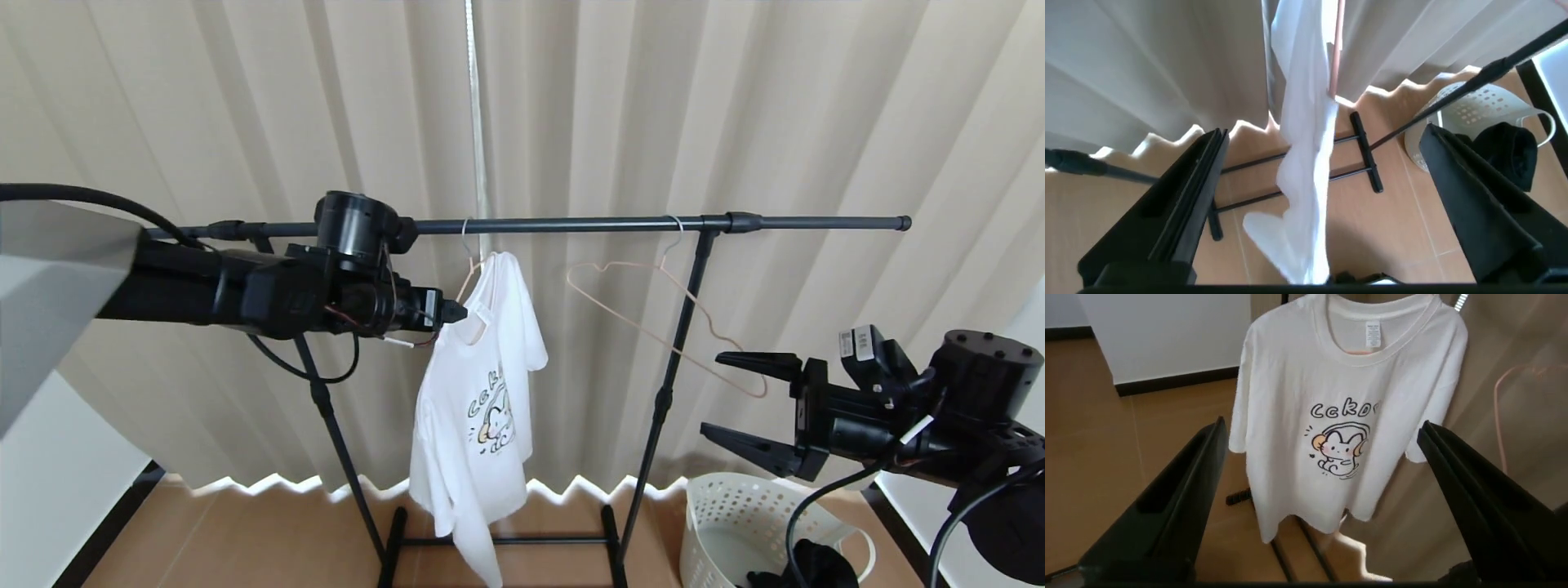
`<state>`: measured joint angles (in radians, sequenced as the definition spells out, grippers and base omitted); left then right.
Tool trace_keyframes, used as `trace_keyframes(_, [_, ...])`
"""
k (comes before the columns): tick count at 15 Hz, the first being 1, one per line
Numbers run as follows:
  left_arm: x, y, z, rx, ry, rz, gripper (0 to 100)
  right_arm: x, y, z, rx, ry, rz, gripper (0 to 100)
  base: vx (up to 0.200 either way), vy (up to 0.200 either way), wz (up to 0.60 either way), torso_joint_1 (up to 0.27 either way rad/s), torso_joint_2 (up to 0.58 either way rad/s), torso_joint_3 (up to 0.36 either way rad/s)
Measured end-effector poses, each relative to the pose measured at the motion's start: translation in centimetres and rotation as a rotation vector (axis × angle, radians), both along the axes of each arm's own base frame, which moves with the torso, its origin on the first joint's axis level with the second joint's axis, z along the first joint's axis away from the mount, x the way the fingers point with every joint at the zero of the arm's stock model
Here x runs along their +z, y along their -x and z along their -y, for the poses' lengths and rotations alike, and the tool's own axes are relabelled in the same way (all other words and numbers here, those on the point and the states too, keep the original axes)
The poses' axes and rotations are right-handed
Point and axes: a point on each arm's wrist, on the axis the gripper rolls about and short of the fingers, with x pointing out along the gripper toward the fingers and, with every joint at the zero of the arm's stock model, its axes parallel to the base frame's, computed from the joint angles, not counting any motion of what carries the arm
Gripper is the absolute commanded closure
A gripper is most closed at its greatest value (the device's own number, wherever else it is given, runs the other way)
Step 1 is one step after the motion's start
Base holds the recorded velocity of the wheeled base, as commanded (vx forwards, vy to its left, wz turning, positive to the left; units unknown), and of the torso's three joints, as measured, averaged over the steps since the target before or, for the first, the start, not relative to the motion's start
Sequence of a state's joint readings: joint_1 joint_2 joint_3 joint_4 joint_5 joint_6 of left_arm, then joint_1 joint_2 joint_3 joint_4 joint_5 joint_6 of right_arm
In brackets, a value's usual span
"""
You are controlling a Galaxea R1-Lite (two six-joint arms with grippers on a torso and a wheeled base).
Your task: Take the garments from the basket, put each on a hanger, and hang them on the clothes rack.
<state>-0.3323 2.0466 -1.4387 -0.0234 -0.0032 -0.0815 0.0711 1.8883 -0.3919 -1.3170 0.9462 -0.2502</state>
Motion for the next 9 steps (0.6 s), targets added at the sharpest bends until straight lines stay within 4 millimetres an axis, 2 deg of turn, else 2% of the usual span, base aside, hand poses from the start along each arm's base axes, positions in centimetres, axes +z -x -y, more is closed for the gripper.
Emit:
trace_keyframes(2, [2.4, 4.0, -1.3, -0.003, 0.007, 0.024, 0, 1.7, 0.8, -0.5, -0.102, -0.013, 0.003, 0, 0.000, 0.000, 0.00, 0.000, 0.00, 0.000])
trace_keyframes(4, [3.8, 9.5, -3.2, -0.006, 0.013, 0.042, 0, 3.3, 2.6, -0.8, -0.194, -0.023, -0.049, 0, 0.000, 0.000, 0.00, 0.000, 0.00, 0.000])
trace_keyframes(6, [3.0, 16.0, -5.4, -0.008, 0.014, 0.051, 0, 4.2, 5.2, -0.5, -0.364, 0.018, -0.161, 0, 0.000, 0.000, 0.00, 0.000, 0.00, 0.000])
trace_keyframes(9, [-0.7, 24.8, -8.6, -0.015, -0.008, 0.069, 0, 4.9, 10.7, 0.0, -0.546, 0.078, -0.211, 0, 0.000, 0.000, 0.00, 0.000, 0.00, 0.000])
